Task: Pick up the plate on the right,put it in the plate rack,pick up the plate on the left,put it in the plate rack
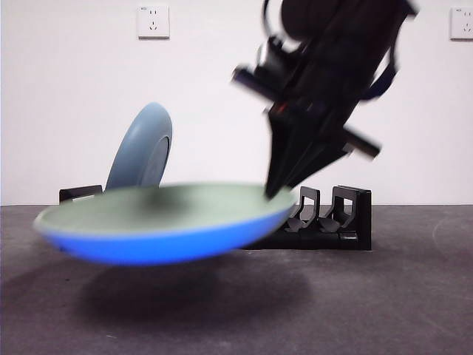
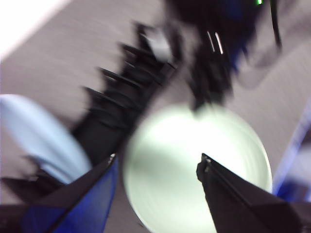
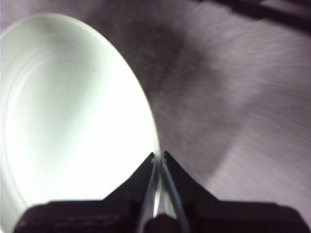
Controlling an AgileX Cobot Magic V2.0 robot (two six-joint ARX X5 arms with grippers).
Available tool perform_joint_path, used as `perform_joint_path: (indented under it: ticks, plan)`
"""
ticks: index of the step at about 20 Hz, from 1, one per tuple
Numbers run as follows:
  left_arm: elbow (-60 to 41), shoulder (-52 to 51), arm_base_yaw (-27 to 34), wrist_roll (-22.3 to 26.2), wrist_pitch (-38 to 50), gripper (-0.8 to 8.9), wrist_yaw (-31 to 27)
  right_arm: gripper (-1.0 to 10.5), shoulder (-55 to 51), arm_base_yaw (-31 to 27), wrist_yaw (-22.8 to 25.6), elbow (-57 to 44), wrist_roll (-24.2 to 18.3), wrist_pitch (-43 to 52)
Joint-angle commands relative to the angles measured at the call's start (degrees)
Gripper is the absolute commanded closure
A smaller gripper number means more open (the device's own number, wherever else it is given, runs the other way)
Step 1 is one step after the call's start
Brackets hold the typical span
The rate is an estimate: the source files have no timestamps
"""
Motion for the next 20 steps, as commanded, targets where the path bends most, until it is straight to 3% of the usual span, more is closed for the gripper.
perform_joint_path:
  ticks: [1,4,9,15,20]
  plan:
    - [-0.26,2.03,-4.61,2.16,-1.09,5.29,0.17,9.6,-3.45,-1.84,0.26,-0.2,-1.77,-2.56]
    - [-0.26,5.49,-14.4,2.16,-0.2,5.29,-1.09,9.6,-7.39,-4.66,0.24,-0.2,-3.17,-6.43]
    - [-0.26,14.34,-27.28,2.16,0.68,5.3,-10.51,9.6,-11.34,-7.96,-0.17,-0.2,-4.37,-10.84]
    - [-0.26,24.55,-29.18,2.19,4.63,5.3,-13.99,9.6,-14.99,-8.61,-0.17,-0.2,-5.42,-14.64]
    - [-0.26,26.95,-29.31,3.23,7.91,5.31,-13.35,9.6,-16.98,-9.57,-4.87,-0.2,-6.14,-15.87]
